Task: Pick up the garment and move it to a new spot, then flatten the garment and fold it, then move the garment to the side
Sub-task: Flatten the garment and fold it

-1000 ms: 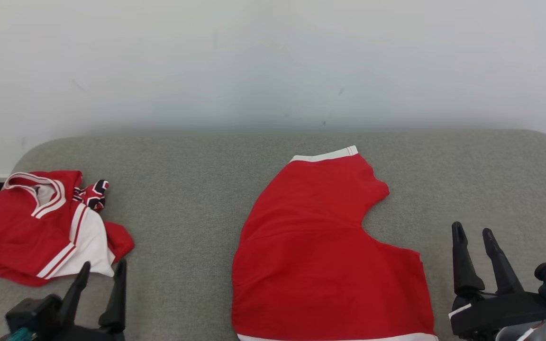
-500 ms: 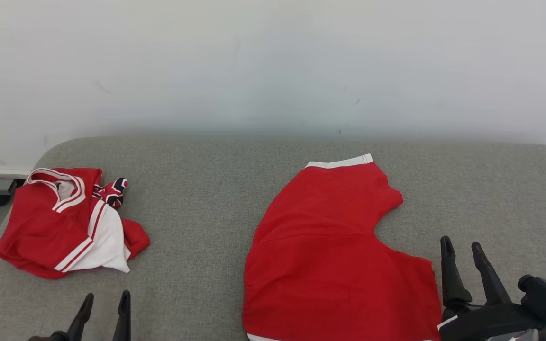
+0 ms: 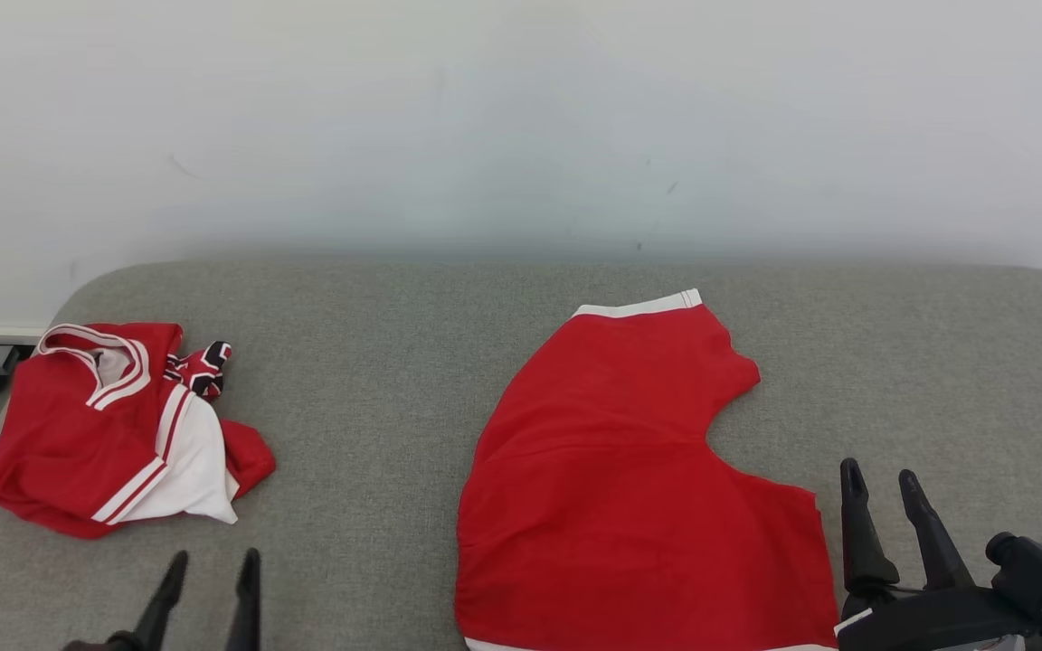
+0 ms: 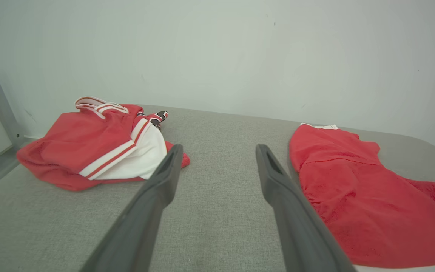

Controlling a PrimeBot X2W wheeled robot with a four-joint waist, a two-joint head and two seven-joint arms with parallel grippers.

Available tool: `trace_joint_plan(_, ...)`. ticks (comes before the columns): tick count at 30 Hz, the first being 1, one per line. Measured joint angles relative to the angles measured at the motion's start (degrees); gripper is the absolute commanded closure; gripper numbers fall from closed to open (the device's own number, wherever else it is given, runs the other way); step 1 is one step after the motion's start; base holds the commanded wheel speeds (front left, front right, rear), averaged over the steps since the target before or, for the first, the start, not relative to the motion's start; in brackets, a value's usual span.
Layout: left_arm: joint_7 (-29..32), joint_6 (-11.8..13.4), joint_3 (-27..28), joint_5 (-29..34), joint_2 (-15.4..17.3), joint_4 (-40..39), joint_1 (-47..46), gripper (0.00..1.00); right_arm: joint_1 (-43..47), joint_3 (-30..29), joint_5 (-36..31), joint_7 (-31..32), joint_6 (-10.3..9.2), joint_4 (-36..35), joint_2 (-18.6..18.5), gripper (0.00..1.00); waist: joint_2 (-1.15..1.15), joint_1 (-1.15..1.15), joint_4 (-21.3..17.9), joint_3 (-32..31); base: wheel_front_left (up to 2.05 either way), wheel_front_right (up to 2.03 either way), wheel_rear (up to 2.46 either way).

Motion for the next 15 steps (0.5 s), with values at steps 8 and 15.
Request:
trace_joint_plan(8,10.43,-0.08,-4.47,-1.8,-0.42,-4.36,0.42,0.0,0.55,-0.44,2.5,7.33,-1.42,-2.35,-0.86,0.0,0.0,0.0,-0.29,0.32,0.0,0.0,0.0)
trace_joint_plan(15,24.23,-0.58,-8.4,-4.36,-0.84,-2.5,-3.49,0.0,3.82,3.97,-4.06,20.75,-3.91,-6.25,-7.57,0.0,0.0,0.0,-0.52,0.58,0.0,0.0,0.0)
